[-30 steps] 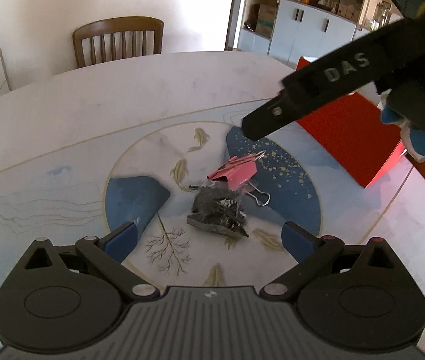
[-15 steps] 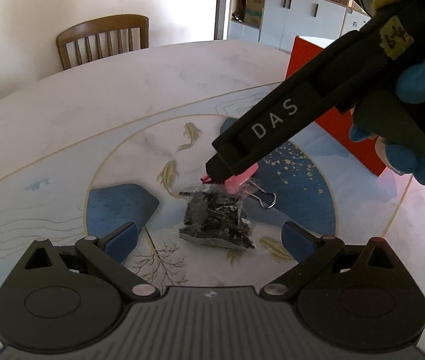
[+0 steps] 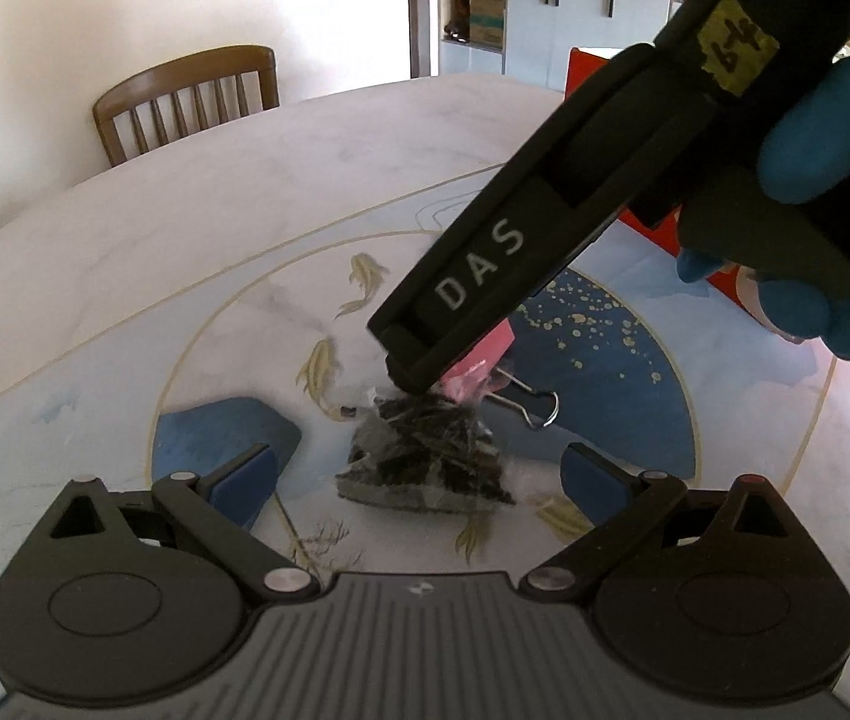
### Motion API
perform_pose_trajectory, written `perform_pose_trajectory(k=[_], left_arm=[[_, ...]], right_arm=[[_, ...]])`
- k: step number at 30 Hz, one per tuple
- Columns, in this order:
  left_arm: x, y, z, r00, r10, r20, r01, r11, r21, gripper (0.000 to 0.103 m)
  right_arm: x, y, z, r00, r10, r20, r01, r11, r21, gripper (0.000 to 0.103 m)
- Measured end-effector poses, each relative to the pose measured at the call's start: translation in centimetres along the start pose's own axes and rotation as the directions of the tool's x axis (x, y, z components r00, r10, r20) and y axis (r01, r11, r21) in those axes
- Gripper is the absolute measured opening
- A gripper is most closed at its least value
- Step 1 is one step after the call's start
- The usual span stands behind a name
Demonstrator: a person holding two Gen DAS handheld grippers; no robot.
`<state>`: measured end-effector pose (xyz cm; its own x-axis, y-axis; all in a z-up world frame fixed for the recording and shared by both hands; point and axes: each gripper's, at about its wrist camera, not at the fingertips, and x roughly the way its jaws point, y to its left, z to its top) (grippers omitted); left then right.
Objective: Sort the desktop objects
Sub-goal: 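Grasp the pink binder clip with right tool while left tool grasps the dark plastic bag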
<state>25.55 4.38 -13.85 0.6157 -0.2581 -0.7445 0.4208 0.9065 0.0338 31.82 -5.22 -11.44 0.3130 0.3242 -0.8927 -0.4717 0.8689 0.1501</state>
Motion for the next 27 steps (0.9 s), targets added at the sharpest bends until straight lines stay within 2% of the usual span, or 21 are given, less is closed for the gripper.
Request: perform_pose_trajectory(k=[7,10,16,27], left_arm=[[0.6,-0.2,0.6,1.0,0.003,-0.006,-0.003,1.0,0.011,0.076],[0.5,-0.2,0.8,1.0,-0.005,-0.004,0.005,1.0,0.009,0.07],[0.4,0.4,1.1,1.0,-0.013,0.004,0.013,1.0,-0.008,0.043],[-1.2,1.9,-0.4,1.0,0.011,0.009,-0.01,0.997,-0.071,0.04]], right_arm=[[0.1,0.0,0.1,1.0,0.004,-0.003,-0.004,1.0,0.005,0.078],[0.2,-0.1,0.2,1.0,0.008,-0.005,-0.008,1.0,0.009,0.078],[0.2,0.0,0.1,1.0,0.015,-0.01,-0.015,1.0,0.01,0.078],[-0.2,0.1,0.2,0.999,0.033,-0.004,-0.033,0.999,0.019,0.078]])
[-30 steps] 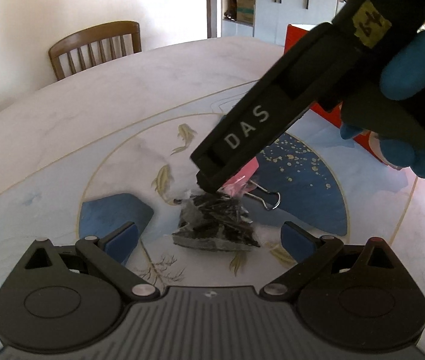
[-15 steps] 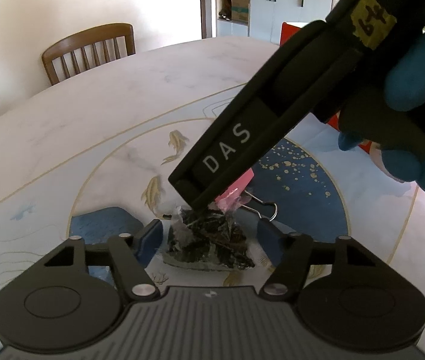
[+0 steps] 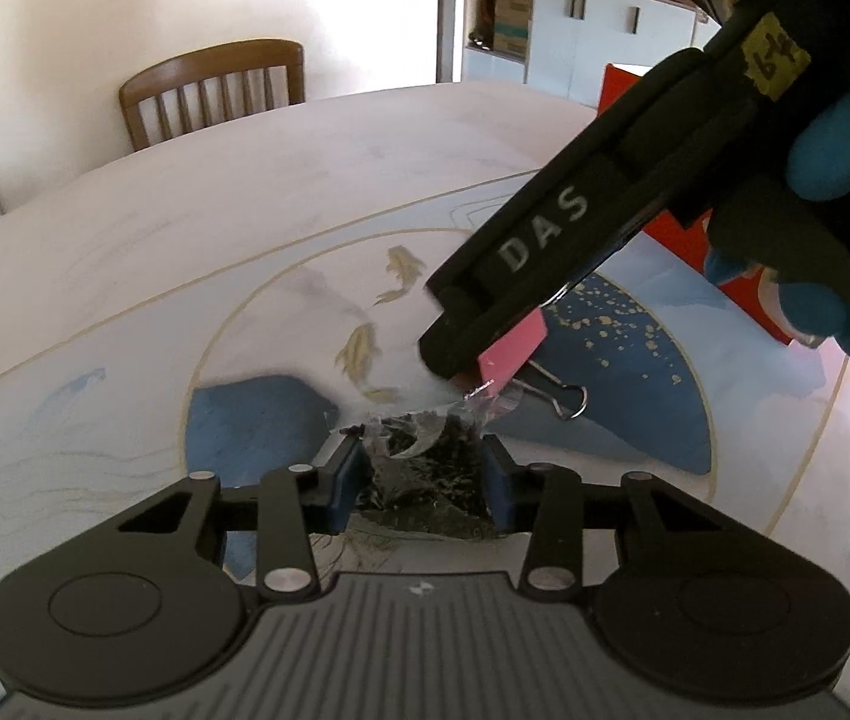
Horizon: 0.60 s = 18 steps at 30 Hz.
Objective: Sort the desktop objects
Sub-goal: 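Grasp the pink binder clip with right tool while left tool grasps the dark plastic bag, then lift and carry the binder clip and dark bag over the red box with both tools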
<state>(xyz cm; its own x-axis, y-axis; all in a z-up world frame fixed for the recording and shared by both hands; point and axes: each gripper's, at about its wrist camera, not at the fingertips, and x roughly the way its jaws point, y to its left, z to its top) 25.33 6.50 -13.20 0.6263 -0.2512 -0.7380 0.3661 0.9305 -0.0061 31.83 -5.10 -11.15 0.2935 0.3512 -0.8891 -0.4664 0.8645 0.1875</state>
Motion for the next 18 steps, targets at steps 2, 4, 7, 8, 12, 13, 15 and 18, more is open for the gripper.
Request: perform_pose_trajectory(k=[2,4,7,8,12,13,15,18], left_arm=[[-0.5,0.1,-0.5,1.0,0.007,0.001,-0.007,1.0,-0.011,0.04],[-0.8,0.3,-0.8,1.0,0.011,-0.001,-0.011,1.0,-0.021,0.04],[-1.2,0.6,-1.1,1.0,0.016,-0.001,-0.016,0.999,-0.031,0.04],[-1.3,0.7,-1.2,1.0,0.018,-0.001,-0.018,0.999,-0.032,0.04],[-1.2,0.9,-1.1,1.0,0.024,-0.004,-0.024,0.999,-0.038,0.04],[-1.3,0.9,-1.1,1.0,0.026,-0.005,-0.026,0.999,-0.039,0.04],[-1.3,0.9,-1.1,1.0,0.031,-0.006,-0.031,0.999,-0.041,0.04],[-1.4,0.9,-1.1,0.999,0.034,-0.011,-0.034,0.998,-0.048,0.04]], right_arm=[[0.1,-0.2,0.1,1.0,0.003,0.0,-0.003,1.0,0.007,0.078],[0.2,-0.2,0.1,1.0,-0.005,-0.009,0.005,1.0,0.001,0.078],[0.6,0.0,0.0,1.0,-0.01,-0.024,0.01,1.0,-0.015,0.078],[0.8,0.1,-0.1,1.0,-0.012,-0.027,0.012,1.0,-0.019,0.077],[1.1,0.8,-0.2,0.999,-0.035,-0.028,0.034,0.998,-0.051,0.074],[1.0,0.9,-0.2,0.999,-0.043,-0.026,0.042,0.997,-0.059,0.07],[1.0,1.2,-0.2,0.998,-0.057,-0.022,0.055,0.996,-0.071,0.062],[0.9,1.4,-0.3,0.998,-0.063,-0.021,0.062,0.995,-0.078,0.055]])
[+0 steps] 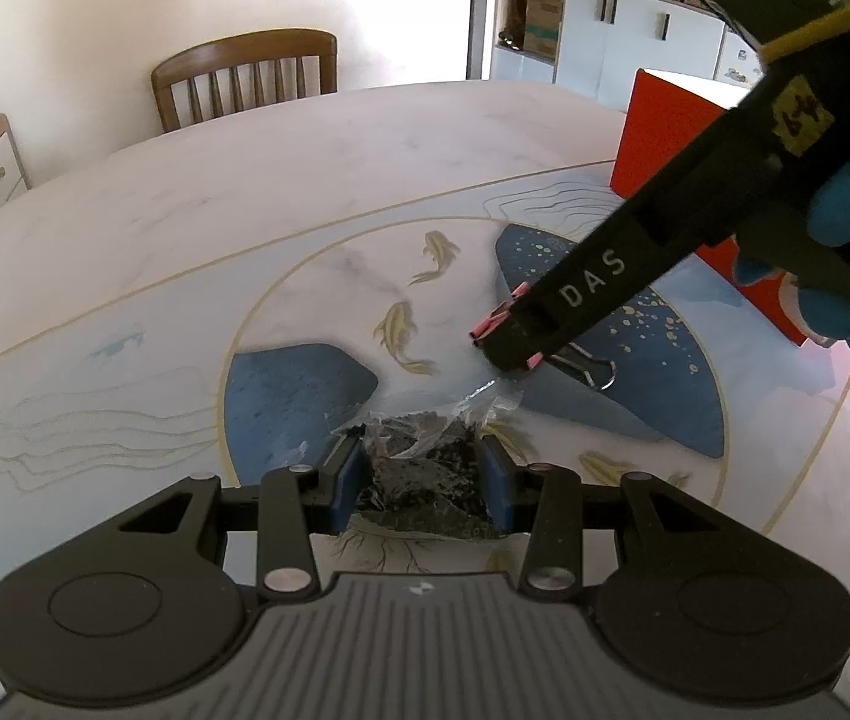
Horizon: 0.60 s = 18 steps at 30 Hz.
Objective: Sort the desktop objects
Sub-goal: 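Lift and carry the binder clip and dark bag over the red box with both tools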
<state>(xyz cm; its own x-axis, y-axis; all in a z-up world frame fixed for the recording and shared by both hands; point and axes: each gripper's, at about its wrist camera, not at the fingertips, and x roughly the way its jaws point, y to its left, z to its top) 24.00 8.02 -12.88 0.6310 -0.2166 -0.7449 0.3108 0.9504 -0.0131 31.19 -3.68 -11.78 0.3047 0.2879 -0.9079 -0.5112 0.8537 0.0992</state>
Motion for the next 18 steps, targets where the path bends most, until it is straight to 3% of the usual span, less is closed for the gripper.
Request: perform_pose_trajectory(k=[2,18], left_arm=[[-0.1,0.0,0.0,1.0,0.002,-0.003,-0.002,1.0,-0.004,0.04],[-2.5,0.2,-0.5,1.0,0.014,-0.001,-0.014,0.998,-0.065,0.037]], right_arm=[[-0.2,0.0,-0.1,1.0,-0.005,0.003,0.005,1.0,-0.008,0.05],[-4.4,-0.9,-2.1,0.998,0.015,0.061,-0.017,0.999,0.027,0.049]])
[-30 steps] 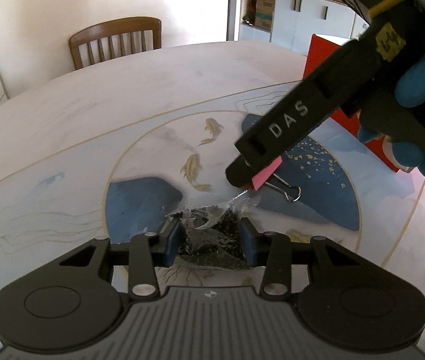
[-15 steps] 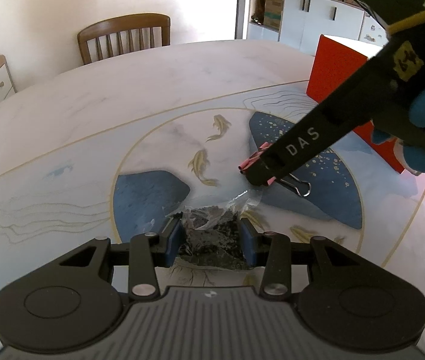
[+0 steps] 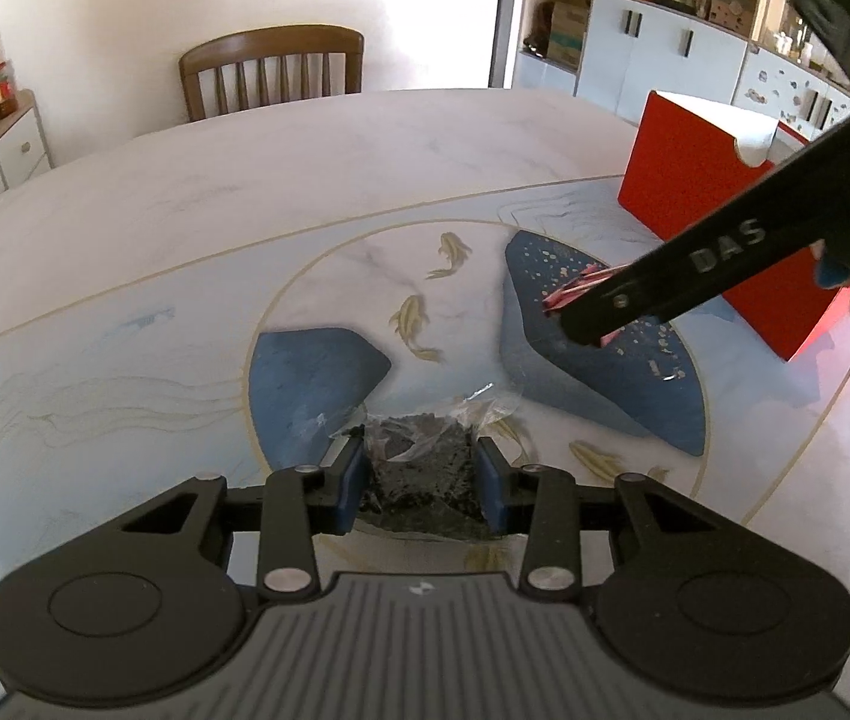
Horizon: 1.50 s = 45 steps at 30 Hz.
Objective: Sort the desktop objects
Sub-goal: 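Lift and carry the binder clip and dark bag over the red box with both tools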
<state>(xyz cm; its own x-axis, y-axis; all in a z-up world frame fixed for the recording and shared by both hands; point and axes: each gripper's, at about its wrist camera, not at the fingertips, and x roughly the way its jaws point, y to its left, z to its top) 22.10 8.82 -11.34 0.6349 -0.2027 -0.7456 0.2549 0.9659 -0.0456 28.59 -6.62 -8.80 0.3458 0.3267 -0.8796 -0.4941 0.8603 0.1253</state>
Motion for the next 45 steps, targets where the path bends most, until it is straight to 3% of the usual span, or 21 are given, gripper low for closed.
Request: perform_pose_trajectory(k=[15,27,45], left_arm=[[-3.8,-1.1,0.2,1.0,-0.006,0.027,0.008,0.998,-0.066,0.037],[-6.6,-4.0,1.5,0.997,-0.03,0.068,0.034,0.997,-0.063,0.037],[-8.1,-10.9,5.5,0.99,-0.085,0.114,0.085,0.996,0.009,0.037]], right_arm=[[-5.4,-0.9,-2.7,0.998,0.042,0.046,-0.044,0.998,0.04,0.049],[-9.9,-2.0,-4.4,0.993,0.077,0.093,-0.083,0.995,0.055,0.049],[-15.6,-8.4,-6.7,0.987,0.044,0.153,-0.059,0.994,0.096,0.049]])
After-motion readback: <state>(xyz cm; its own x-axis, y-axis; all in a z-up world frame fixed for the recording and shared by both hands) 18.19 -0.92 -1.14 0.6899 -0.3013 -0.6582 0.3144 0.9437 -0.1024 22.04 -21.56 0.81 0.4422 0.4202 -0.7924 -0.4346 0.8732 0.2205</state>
